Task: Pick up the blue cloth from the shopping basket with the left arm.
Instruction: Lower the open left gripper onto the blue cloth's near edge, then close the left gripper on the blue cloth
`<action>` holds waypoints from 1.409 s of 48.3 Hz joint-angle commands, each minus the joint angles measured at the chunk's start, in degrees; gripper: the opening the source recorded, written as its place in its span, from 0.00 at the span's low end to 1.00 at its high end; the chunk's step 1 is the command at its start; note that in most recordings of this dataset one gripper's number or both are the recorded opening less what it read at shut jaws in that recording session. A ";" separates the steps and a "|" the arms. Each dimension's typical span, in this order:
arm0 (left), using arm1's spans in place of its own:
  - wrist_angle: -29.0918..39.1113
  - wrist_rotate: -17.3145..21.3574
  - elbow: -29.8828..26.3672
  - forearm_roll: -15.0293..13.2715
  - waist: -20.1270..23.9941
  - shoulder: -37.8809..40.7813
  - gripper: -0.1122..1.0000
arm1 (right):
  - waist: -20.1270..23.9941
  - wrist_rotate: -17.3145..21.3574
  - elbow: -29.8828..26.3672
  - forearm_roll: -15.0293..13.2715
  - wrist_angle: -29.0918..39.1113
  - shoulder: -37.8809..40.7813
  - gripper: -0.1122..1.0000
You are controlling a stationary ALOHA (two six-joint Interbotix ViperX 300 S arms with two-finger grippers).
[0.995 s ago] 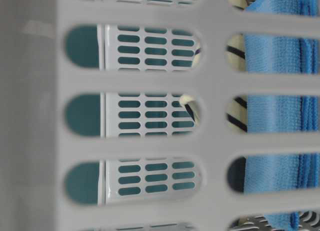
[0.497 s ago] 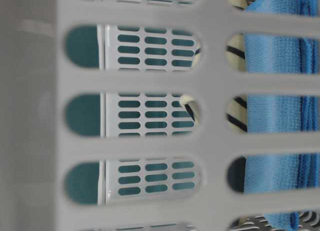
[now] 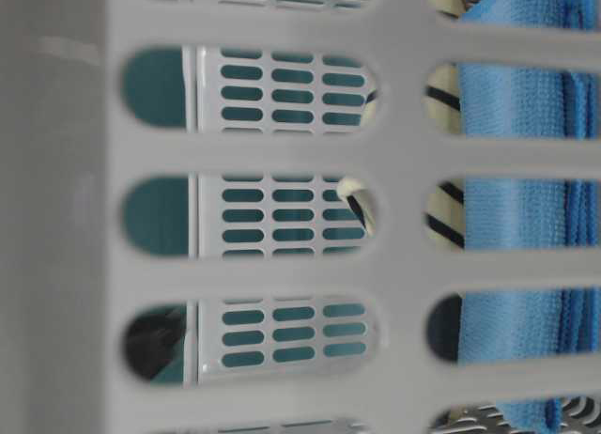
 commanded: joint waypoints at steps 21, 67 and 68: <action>1.14 0.09 -11.87 0.18 -2.55 17.23 0.87 | 0.18 -0.09 -0.62 0.09 -2.20 0.18 0.69; -1.23 -3.25 -5.54 0.26 -3.60 23.99 0.74 | 0.18 0.26 0.79 0.18 -4.13 0.00 0.69; -1.23 -3.25 -5.54 0.26 -3.69 23.73 0.69 | 0.18 0.26 0.79 0.18 -4.13 0.00 0.69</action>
